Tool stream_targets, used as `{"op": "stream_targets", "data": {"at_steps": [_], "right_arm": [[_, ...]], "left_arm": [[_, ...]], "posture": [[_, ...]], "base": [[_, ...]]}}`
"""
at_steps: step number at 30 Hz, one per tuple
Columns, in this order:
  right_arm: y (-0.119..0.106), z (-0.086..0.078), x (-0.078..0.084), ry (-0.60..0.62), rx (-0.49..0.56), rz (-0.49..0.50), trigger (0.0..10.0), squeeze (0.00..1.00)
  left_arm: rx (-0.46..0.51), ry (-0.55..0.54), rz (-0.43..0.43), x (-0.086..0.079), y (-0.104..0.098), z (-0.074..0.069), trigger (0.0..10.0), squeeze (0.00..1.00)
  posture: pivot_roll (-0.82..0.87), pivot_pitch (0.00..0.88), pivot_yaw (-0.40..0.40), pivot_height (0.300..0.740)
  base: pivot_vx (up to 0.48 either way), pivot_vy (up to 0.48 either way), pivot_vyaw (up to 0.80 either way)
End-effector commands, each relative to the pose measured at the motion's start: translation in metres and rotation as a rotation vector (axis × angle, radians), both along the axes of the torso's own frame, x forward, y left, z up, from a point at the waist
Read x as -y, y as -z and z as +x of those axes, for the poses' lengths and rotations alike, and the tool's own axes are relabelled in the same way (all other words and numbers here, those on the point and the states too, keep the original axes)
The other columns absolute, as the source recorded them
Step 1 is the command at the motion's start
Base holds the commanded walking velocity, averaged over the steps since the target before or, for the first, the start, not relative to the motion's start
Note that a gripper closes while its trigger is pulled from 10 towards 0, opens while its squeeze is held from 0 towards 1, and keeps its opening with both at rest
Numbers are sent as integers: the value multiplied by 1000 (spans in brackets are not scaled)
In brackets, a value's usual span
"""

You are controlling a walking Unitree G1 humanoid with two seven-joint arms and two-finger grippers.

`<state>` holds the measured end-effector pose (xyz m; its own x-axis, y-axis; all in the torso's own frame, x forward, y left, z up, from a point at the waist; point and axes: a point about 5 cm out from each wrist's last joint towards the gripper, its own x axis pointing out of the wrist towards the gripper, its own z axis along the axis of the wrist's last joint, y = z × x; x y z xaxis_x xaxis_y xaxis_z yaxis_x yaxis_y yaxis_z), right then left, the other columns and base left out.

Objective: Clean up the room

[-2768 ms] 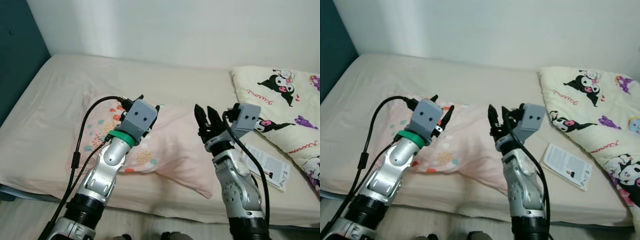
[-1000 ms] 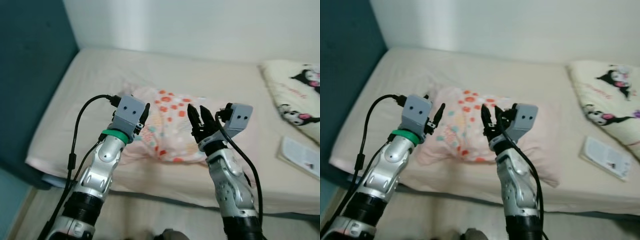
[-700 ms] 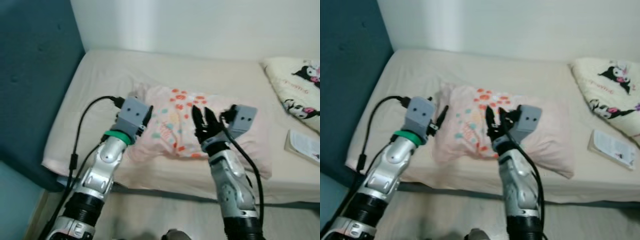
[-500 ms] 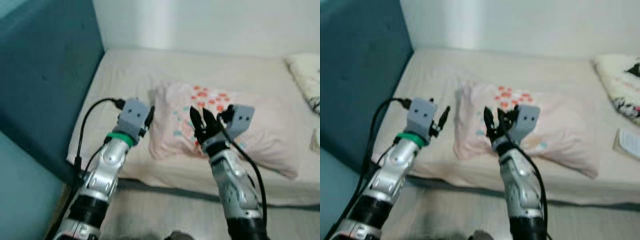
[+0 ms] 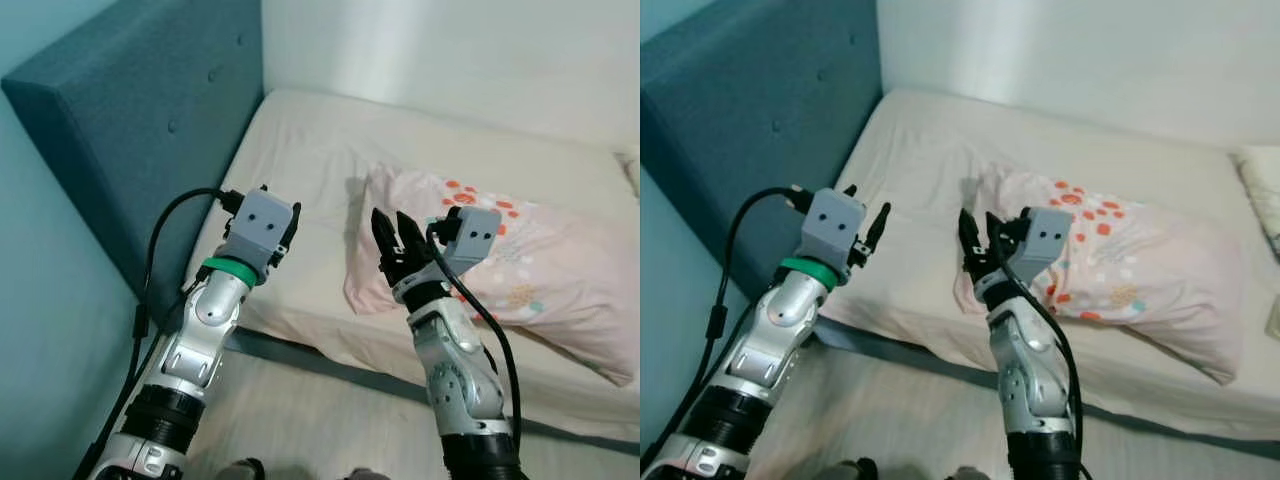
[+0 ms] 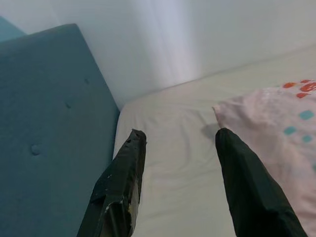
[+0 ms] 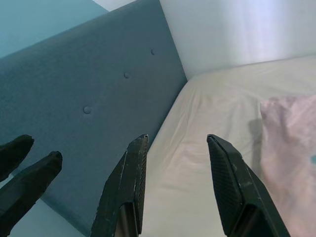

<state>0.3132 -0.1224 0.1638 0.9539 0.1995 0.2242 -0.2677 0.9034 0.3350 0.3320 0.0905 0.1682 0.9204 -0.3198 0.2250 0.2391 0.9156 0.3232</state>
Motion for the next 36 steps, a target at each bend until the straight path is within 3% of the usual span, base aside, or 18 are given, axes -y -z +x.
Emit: {"op": "stream_targets", "data": {"at_steps": [1,18,21,23,29,36], "right_arm": [[6,-1,6,21,-24,-2,10000,0],[5,-2,5,15,-12,-5,10000,0],[8,0,4,31,-14,-133,10000,0],[9,0,4,36,-15,-148,10000,0],[8,0,4,44,-12,-122,10000,0],[5,1,7,45,-9,-80,10000,0]], "left_arm": [[-17,24,13,7,5,-2,10000,0],[-12,-19,8,2,4,1,10000,0],[-3,-32,4,2,3,2,10000,0],[-2,-33,4,1,3,2,10000,0],[0,-38,1,2,3,3,10000,0],[0,-46,-5,1,2,4,10000,0]], "posture": [[-157,46,48,738],[-158,47,50,738],[-158,47,50,738],[-160,46,51,738],[-160,45,50,738],[-160,43,46,738]], "base": [[0,0,0],[47,0,0],[446,0,0],[480,0,259],[480,0,653],[480,0,0]]}}
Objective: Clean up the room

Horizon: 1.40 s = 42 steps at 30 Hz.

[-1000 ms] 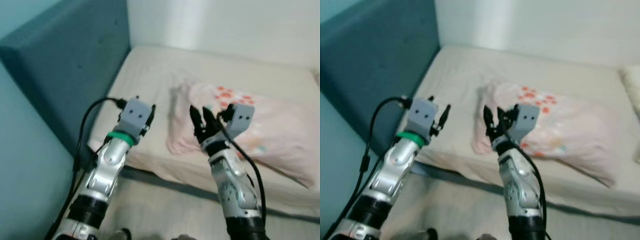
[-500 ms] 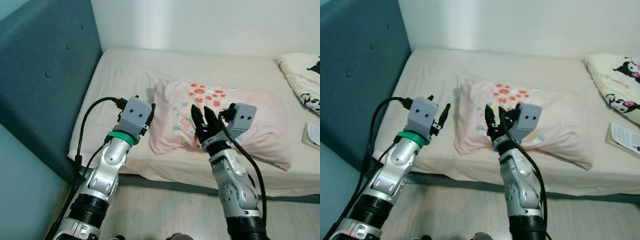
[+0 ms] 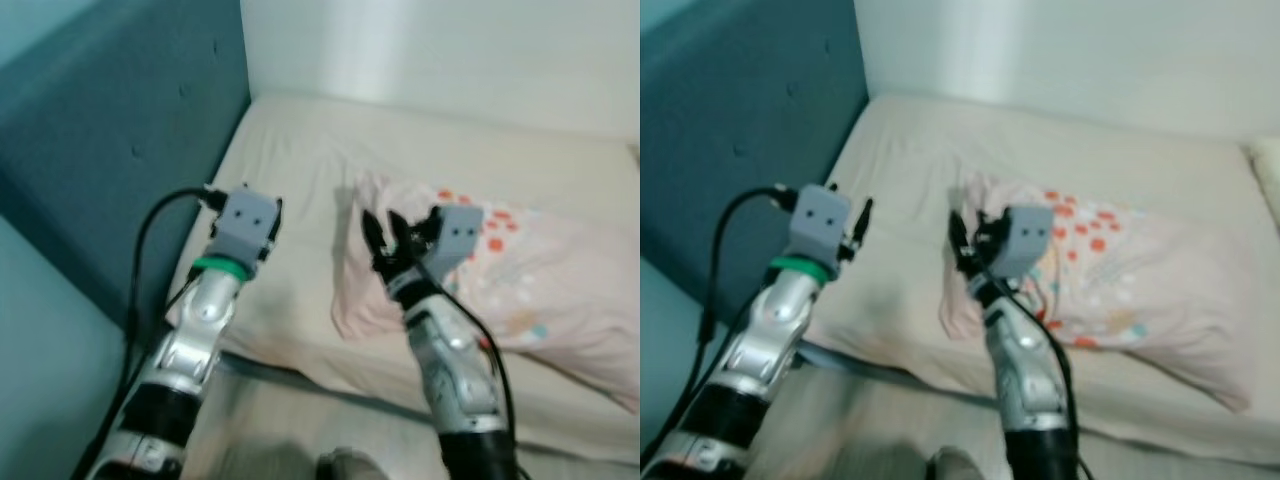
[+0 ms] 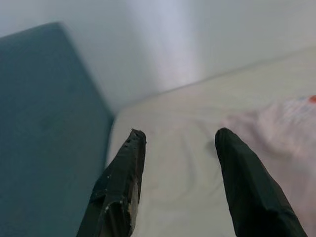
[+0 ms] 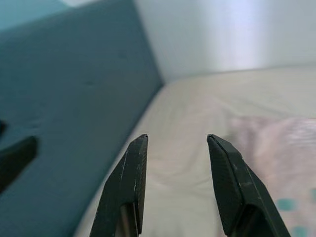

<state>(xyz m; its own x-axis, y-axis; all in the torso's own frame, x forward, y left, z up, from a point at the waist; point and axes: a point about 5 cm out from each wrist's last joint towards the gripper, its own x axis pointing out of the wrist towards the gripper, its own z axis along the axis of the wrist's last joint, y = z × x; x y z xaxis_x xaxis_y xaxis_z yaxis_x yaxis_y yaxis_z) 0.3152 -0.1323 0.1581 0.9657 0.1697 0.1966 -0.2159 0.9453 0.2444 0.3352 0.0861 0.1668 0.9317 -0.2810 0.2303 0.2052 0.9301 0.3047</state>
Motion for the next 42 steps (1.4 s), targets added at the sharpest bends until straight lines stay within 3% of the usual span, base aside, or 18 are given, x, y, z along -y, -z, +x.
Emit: {"op": "stream_targets", "data": {"at_steps": [1,14,42], "right_arm": [[-1,0,-3,-13,1,20,10000,0],[-1,1,-3,-21,5,24,10000,0],[-2,3,2,1,-17,97,10000,0]], "left_arm": [[0,-13,11,-4,1,1,10000,0],[-10,21,9,0,3,-1,10000,0],[-35,49,-17,4,4,-1,10000,0]], "posture": [[-160,41,45,738],[-160,32,40,738],[-165,36,48,738]], "base": [[386,0,0],[123,0,0],[0,0,-776]]}}
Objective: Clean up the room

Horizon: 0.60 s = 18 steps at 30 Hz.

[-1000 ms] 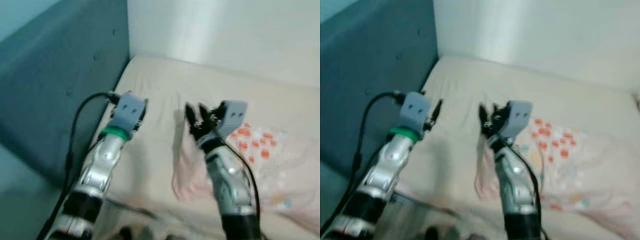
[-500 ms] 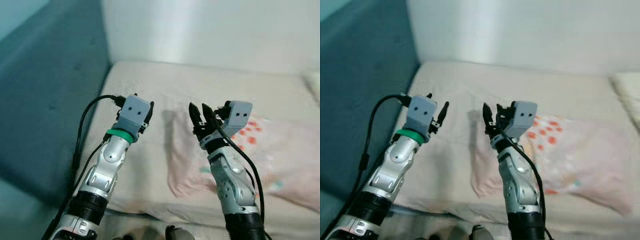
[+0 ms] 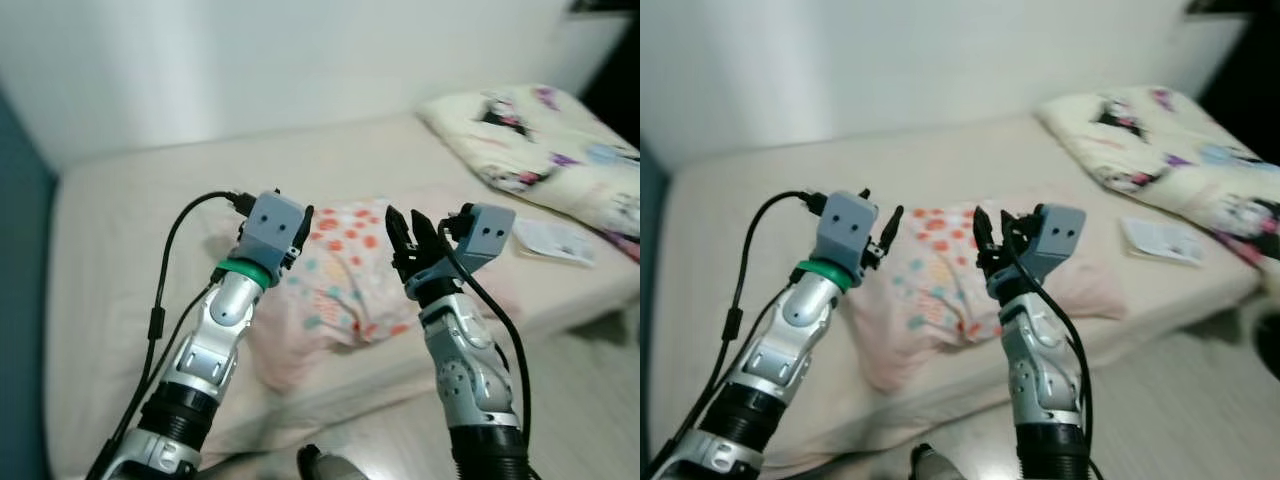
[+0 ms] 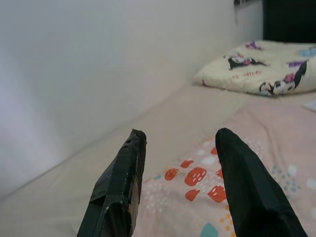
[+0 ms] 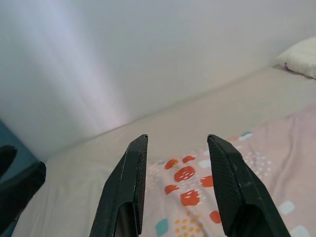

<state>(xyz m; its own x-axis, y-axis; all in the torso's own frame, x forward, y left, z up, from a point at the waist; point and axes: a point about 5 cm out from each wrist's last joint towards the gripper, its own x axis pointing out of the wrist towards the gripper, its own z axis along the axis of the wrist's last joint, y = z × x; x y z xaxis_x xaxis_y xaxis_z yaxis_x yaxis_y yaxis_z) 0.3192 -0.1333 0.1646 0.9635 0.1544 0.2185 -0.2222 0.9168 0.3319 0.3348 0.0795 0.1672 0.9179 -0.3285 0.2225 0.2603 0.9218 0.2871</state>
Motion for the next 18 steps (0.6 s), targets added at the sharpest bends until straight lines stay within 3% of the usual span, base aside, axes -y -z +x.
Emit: {"op": "stream_targets", "data": {"at_steps": [1,3,10,18], "right_arm": [[5,-1,1,6,-23,-2,10000,0],[5,-1,1,8,-23,-5,10000,0],[5,0,0,7,-22,-29,10000,0],[5,-1,-3,-16,-17,-46,10000,0]], "left_arm": [[-23,-6,1,-2,5,-1,10000,0],[-24,-7,1,-2,5,0,10000,0],[-26,-8,3,-3,5,0,10000,0],[-27,-11,8,-3,6,0,10000,0]], "posture": [[-165,36,48,738],[-165,36,49,738],[-165,36,49,738],[-165,37,50,738]], "base": [[0,0,-800],[0,0,-675],[0,0,0],[0,0,750]]}}
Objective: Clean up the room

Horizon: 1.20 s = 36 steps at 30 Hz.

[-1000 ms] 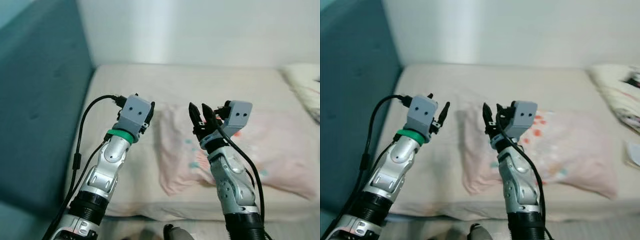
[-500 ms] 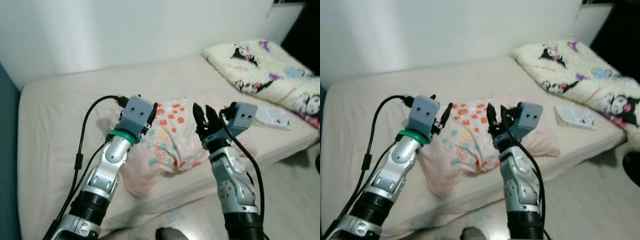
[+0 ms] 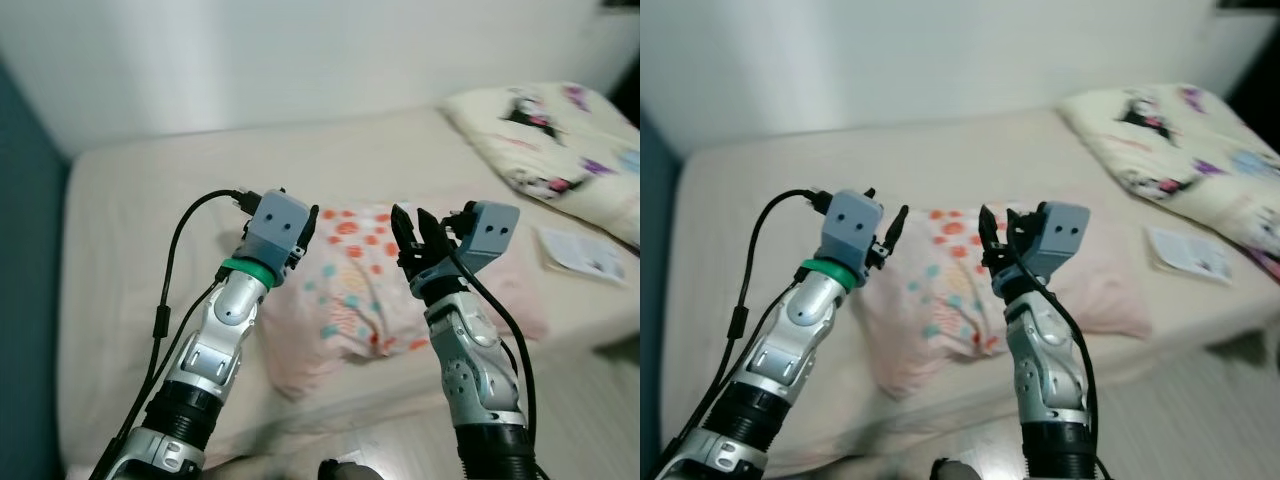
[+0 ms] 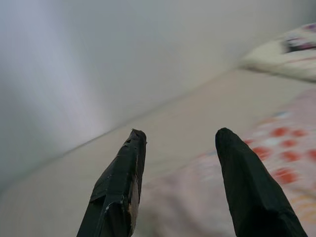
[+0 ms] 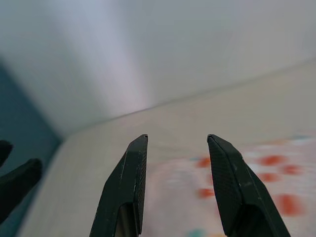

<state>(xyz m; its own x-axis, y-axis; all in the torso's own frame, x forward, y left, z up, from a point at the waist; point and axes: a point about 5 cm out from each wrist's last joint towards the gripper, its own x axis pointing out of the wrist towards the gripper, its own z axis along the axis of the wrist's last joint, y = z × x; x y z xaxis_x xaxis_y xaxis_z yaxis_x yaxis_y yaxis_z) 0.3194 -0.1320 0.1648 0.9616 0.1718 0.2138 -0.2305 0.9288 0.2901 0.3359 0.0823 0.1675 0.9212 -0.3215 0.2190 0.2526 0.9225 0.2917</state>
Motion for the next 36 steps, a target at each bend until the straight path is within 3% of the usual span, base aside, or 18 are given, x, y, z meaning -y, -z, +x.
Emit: {"op": "stream_targets", "data": {"at_steps": [1,14,16,20,22,28,36], "right_arm": [[5,-2,-4,-32,-20,-4,10000,0],[10,-9,-21,-170,-31,8,10000,0],[15,-6,-15,-123,-53,27,10000,0],[19,-5,-7,-60,-60,12,10000,0],[22,-5,0,-6,-59,-56,10000,0],[23,-5,12,54,-48,-115,10000,0],[24,-5,14,88,-37,-146,10000,0]], "left_arm": [[-27,-4,4,0,6,-1,10000,0],[-89,-75,-19,-7,20,0,10000,0],[-128,-104,-50,-10,30,-2,10000,0],[-143,-129,-31,-14,39,-4,10000,0],[-151,-146,-5,-18,45,-5,10000,0],[-184,-173,-3,-23,53,-7,10000,0],[-183,-164,-14,-17,53,-9,10000,0]], "posture": [[-165,37,49,738],[-162,36,35,738],[-163,38,39,738],[-162,42,40,738],[-164,43,40,738],[-168,52,34,738],[-171,56,32,728]], "base": [[0,0,606],[0,0,0],[0,0,0],[0,0,0],[0,0,0],[0,0,0],[0,0,0]]}}
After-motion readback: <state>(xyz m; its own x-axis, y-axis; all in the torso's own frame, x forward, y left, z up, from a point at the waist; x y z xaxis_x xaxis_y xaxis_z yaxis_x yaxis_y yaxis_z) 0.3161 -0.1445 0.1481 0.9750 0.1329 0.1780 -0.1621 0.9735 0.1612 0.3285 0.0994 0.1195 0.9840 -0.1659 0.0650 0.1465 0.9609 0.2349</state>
